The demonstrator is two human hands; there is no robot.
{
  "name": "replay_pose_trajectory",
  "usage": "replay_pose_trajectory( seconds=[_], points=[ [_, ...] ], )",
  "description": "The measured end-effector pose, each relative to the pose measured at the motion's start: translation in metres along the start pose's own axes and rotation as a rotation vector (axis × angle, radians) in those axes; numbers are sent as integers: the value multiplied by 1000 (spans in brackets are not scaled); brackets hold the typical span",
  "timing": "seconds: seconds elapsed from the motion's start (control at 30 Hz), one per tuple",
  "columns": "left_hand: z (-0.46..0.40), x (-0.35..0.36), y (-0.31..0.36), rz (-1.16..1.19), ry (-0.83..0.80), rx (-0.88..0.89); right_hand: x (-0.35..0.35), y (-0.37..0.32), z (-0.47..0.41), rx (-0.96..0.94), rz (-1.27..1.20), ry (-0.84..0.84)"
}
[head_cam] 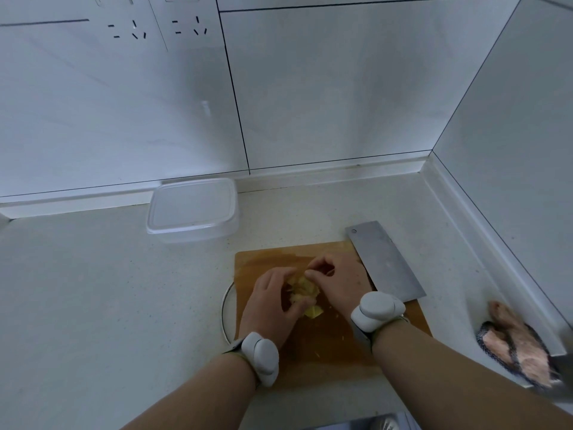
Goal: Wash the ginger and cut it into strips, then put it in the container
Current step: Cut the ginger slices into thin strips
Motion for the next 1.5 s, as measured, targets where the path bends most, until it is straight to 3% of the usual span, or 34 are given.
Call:
replay_pose_trajectory(
  seconds=[0.17,0.4,0.63,0.8,1.1,1.5],
  points=[
    [4,1,-2,-118,-33,96,8,0,2,-53,117,-40],
    [2,2,1,-111,-74,53,16,-6,4,-105,229,-83],
    [12,-2,5,-103,38,65,26,-12,7,-138,359,-120],
    [12,-3,6,-11,81,79,26,-7,5,-119,335,-144],
    [11,-11,4,-27,145,62,0,0,16,-103,157,33],
    [17,-12,4,72,174,79,12,34,43,162,241,-43]
  ],
)
Point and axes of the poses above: each hand's wrist, its own z-axis away from the middle knuckle, its own x-axis out of the palm, y = z × x, the point moved 9 cm from there along -z, towards the middle knuckle, and after that the axes turned 10 degrees about -z, right-handed, at the moved point
